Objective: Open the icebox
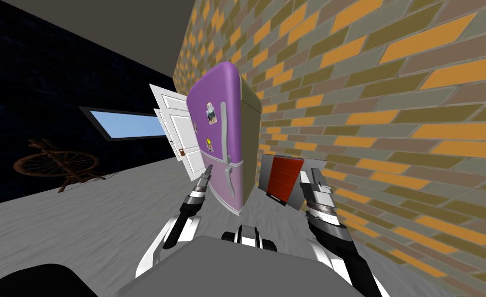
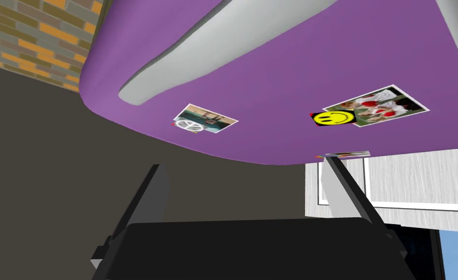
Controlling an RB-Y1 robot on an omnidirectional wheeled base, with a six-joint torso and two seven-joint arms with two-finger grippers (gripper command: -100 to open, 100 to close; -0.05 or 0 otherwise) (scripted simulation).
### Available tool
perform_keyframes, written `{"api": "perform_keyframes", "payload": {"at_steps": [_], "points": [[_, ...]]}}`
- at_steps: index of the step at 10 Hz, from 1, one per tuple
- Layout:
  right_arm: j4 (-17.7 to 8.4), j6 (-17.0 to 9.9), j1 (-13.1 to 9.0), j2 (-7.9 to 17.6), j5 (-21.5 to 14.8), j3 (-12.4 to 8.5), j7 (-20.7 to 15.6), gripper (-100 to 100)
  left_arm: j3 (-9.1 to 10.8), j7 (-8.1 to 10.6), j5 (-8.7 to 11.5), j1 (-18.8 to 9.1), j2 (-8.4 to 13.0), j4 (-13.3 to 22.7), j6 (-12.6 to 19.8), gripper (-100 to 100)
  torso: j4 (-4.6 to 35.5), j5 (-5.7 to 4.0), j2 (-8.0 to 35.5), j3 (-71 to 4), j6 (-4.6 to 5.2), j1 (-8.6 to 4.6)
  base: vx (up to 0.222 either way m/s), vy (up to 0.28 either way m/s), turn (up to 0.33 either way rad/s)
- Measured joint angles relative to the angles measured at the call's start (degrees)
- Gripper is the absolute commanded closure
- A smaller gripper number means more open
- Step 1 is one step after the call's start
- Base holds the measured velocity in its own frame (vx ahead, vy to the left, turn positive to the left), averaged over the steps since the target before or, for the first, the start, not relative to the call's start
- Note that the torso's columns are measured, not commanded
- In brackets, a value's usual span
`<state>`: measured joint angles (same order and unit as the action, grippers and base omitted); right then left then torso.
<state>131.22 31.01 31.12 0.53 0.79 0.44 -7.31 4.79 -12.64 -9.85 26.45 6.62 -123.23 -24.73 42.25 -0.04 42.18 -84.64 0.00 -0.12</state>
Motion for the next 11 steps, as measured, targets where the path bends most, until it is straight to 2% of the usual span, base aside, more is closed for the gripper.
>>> {"api": "perform_keyframes", "payload": {"at_steps": [3,5,7,8,11], "points": [[0.00,0.00,0.00,0.00,0.00,0.00,0.00,0,0.16,-1.48,-1.84,-1.44,-0.62,3.73,2.72,-100,0.02,0.06,0.07,0.05,-0.01,0.20,0.144,-0.116,-0.021],[0.00,0.00,0.00,0.00,0.00,0.00,0.00,0,1.09,-1.68,-2.39,-1.45,0.39,5.20,4.63,-100,0.06,0.05,0.22,0.13,-0.01,0.17,0.102,-0.102,-0.015],[0.00,0.00,-0.01,0.00,0.00,0.00,0.00,0,1.14,-2.51,-3.43,-2.19,0.51,7.23,5.83,-100,0.05,0.03,0.16,0.11,0.00,0.08,0.072,-0.083,-0.008],[0.00,0.00,-0.01,0.01,0.00,-0.01,0.00,0,1.12,-2.64,-3.51,-2.29,0.51,7.33,6.14,-100,0.07,0.06,0.26,0.15,-0.02,0.27,0.048,-0.011,-0.026],[0.00,0.00,-0.01,0.02,0.00,-0.01,0.00,0,1.19,-2.26,-3.43,-1.52,0.99,4.30,8.47,-100,0.01,0.06,0.02,0.01,-0.01,0.21,0.063,0.006,-0.020]]}}
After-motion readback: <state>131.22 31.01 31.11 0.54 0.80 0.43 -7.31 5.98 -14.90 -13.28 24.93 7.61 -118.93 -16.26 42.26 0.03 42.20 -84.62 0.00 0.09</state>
